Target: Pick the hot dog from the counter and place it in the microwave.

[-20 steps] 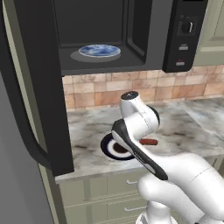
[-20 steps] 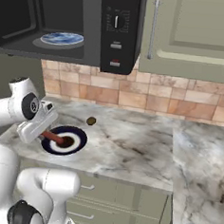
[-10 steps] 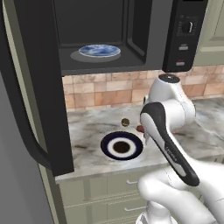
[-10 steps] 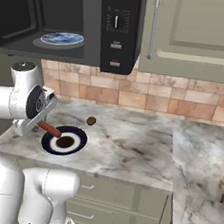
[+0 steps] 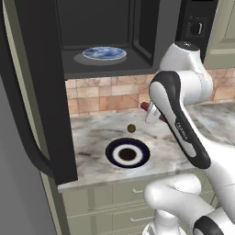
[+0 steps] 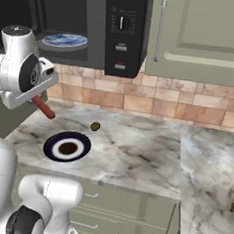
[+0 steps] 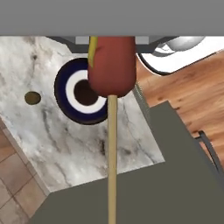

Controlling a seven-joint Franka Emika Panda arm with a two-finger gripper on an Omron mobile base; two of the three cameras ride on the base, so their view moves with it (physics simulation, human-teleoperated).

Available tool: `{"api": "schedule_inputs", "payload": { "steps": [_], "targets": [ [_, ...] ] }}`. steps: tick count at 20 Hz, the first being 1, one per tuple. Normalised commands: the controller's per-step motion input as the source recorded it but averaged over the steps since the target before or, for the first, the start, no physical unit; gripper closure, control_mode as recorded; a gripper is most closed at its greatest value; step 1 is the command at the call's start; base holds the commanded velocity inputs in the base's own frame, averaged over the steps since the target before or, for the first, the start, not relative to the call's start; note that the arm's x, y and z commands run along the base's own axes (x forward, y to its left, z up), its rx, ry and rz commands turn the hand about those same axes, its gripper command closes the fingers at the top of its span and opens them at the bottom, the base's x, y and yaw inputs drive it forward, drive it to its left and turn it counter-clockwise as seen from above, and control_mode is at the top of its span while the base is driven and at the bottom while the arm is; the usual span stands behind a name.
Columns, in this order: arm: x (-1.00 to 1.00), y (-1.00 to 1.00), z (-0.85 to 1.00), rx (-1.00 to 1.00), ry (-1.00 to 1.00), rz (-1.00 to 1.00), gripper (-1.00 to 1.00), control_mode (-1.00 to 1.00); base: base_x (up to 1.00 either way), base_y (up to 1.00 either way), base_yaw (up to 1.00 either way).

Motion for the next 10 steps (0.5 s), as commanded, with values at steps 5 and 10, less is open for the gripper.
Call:
{"api": "schedule_inputs", "payload": {
  "steps": [5,10],
  "targets": [
    [0.18,0.4,0.98,0.0,-0.07,-0.28,1.0,-1.0,0.0,0.0,0.0],
    [0.11,0.36,0.56,0.04,-0.19,-0.29,1.0,-1.0,0.0,0.0,0.0]
  ]
}}
